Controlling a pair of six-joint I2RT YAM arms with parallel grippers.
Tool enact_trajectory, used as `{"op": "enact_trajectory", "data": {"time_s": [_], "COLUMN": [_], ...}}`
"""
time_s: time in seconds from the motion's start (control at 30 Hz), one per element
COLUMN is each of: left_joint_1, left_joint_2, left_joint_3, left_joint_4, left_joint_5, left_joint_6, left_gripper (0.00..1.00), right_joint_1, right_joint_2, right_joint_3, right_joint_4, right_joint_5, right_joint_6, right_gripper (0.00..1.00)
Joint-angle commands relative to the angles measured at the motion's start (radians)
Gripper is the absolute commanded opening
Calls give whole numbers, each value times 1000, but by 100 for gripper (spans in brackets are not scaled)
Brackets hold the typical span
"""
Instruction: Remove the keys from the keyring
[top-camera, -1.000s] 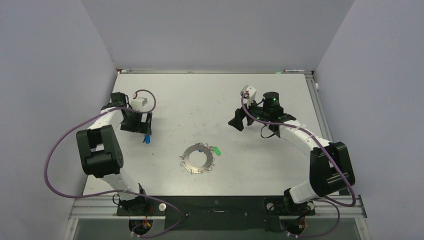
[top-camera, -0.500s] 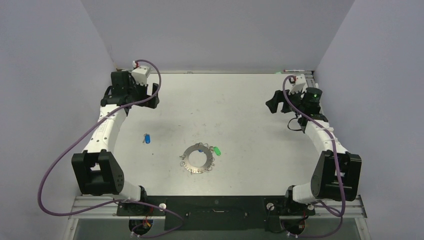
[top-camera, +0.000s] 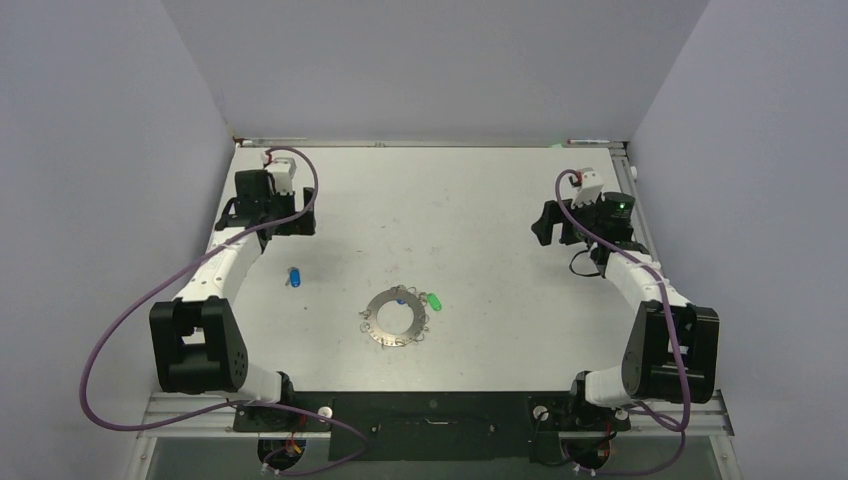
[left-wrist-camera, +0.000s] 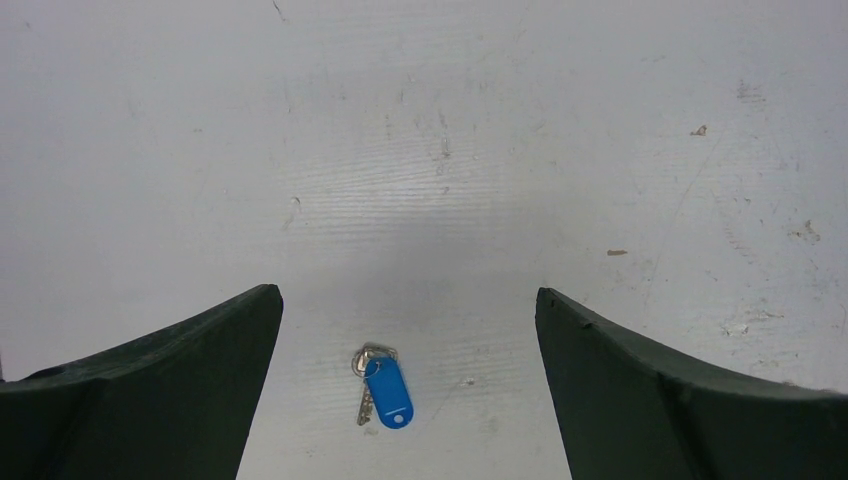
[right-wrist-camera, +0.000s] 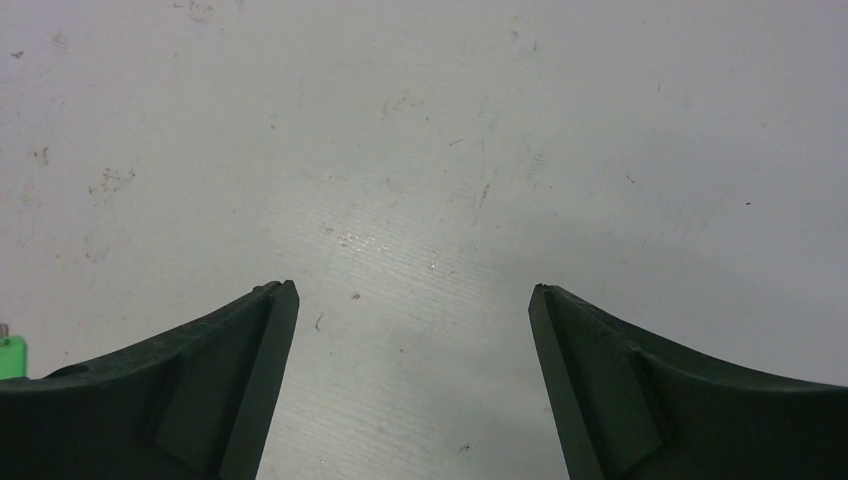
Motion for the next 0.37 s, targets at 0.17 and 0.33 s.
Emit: {"op": "enact_trajectory", "data": {"time_s": [0.17,0.33], "left_joint_1": [0,0], "left_joint_2": [2,-13], "left_joint_3": [9,1], "left_joint_4": [82,102], "left_joint_5": [-34,-54], "left_joint_6": [-15,-19], "left_gripper": [96,96], "right_joint_1": [8,7], "right_joint_2": [7,10], "right_joint_3": [-38,-37], "right_joint_4": [84,81], "right_joint_5": [-53,-59], "right_joint_6": [-1,4], "right_gripper": [90,90]}}
